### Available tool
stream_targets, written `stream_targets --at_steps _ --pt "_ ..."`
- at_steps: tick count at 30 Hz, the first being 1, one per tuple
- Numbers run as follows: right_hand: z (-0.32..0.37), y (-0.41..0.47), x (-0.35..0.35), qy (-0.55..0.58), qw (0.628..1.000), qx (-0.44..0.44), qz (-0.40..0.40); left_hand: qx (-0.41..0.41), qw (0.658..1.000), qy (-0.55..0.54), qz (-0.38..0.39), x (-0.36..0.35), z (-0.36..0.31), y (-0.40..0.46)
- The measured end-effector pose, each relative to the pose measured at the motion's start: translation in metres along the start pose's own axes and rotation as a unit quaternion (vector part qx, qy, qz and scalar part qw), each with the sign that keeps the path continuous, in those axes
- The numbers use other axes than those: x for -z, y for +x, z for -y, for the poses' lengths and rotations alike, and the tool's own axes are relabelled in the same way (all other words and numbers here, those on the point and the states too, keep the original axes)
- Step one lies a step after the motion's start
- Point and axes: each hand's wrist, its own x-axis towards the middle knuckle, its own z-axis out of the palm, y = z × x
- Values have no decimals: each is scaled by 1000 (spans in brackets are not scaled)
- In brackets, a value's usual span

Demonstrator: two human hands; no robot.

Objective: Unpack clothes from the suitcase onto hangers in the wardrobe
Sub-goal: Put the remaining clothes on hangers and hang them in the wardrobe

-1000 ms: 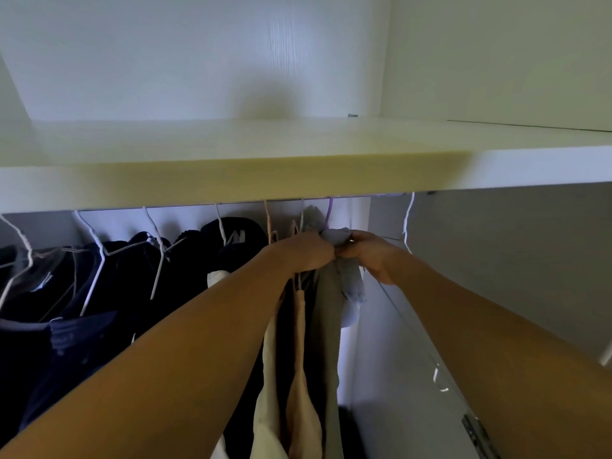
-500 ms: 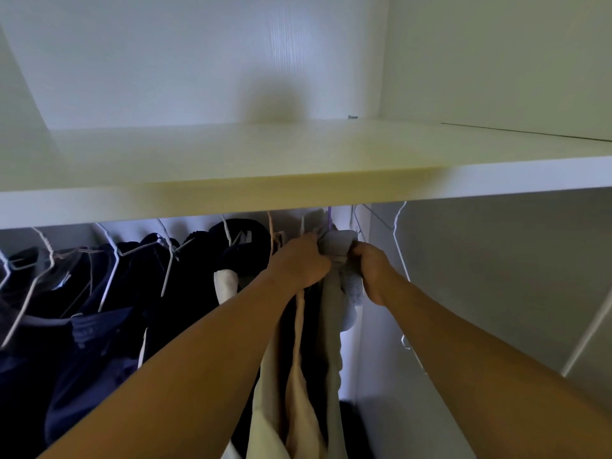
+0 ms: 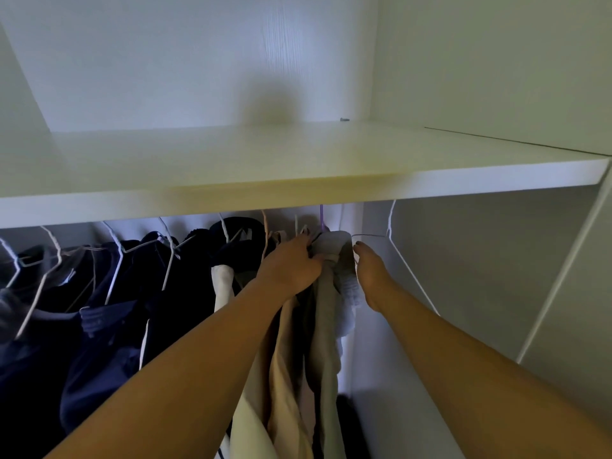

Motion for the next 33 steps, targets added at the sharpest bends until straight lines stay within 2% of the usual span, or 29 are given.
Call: stream_targets --at_steps 3,9,12,14,16,18,22,26,29,33 --pt "4 -3 -1 29 999 -22 2 5 1000 -15 -19 5 -2 -10" --pt "-6 -37 0 22 1000 21 -5 3 994 -56 -97 8 -8 -39" --pt "-9 -56 5 0 993 90 -71 -5 991 -82 -110 4 -13 -57" --pt "-1 -63 14 -54 978 140 -143 -2 991 -83 -102 4 -19 -65" --pt "14 -62 26 -141 954 147 -219 -14 991 -90 -96 8 -27 -66" --pt "29 -54 36 -190 942 119 -250 -29 992 -86 -87 12 -35 -62" --pt "47 -32 43 -223 952 51 -204 -62 992 -71 -82 13 -54 -52" --pt "43 -7 43 -194 970 -4 -147 -90 993 -38 -70 5 -61 -47" --pt "33 7 44 -154 980 -23 -126 -107 991 -37 -71 3 -56 -43" --pt "22 20 44 -160 980 -6 -117 -75 995 -28 -57 4 -53 -42"
